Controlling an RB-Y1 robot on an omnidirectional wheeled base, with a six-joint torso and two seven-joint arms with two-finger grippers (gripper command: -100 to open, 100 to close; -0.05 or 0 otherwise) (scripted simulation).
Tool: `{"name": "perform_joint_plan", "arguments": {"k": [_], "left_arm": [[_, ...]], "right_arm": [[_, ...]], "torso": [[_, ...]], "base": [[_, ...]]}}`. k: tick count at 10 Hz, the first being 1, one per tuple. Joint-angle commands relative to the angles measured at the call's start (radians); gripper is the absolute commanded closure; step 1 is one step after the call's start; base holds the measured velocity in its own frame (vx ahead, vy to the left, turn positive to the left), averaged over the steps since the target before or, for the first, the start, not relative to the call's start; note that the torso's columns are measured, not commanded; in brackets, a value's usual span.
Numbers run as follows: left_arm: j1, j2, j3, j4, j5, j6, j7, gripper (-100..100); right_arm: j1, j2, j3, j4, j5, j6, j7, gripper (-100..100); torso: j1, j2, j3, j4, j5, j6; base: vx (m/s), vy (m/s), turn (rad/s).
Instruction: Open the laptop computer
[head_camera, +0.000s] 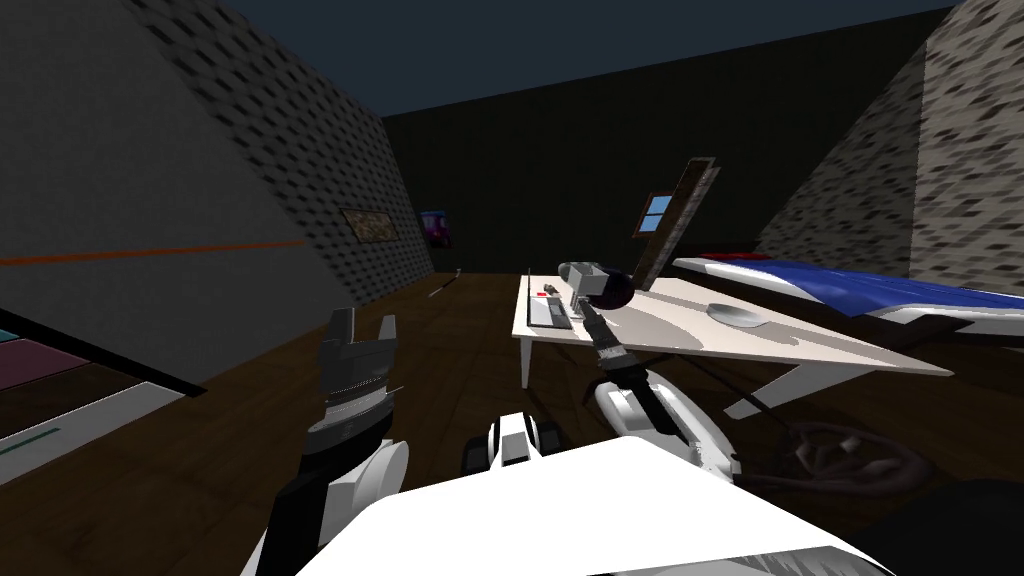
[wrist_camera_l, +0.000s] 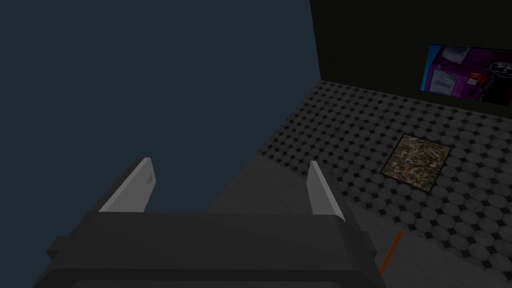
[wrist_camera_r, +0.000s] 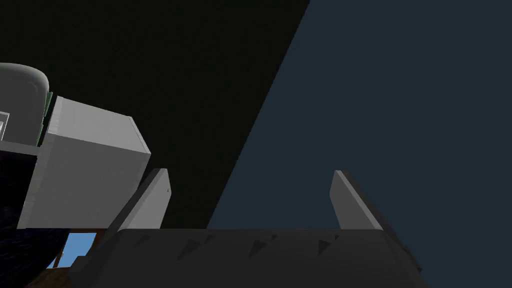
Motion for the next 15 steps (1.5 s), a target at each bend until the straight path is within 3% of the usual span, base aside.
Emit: {"name": "perform_joint_plan", "arguments": {"k": [1,8,15], "left_arm": [[0.0,0.0,0.0,0.0,0.0,0.0,0.0,0],[0.0,0.0,0.0,0.0,0.0,0.0,0.0,0],[0.0,0.0,0.0,0.0,0.0,0.0,0.0,0]], "right_arm": [[-0.017,-0.025,-0.011,0.028,0.074,0.032,0.068,-100],[-0.067,-0.1,-0.038,0.129,0.281,0.109,0.256,-100],[-0.126,-0.225,-0.066,0.269,0.495,0.195,0.453,-100]], "torso": [[-0.001,0.001,0.001,0.0,0.0,0.0],[0.0,0.0,0.0,0.0,0.0,0.0],[-0.001,0.001,0.001,0.0,0.0,0.0]], "base": [[0.076,0.131,-0.059],[0.082,0.156,-0.058],[0.076,0.16,-0.062]]}}
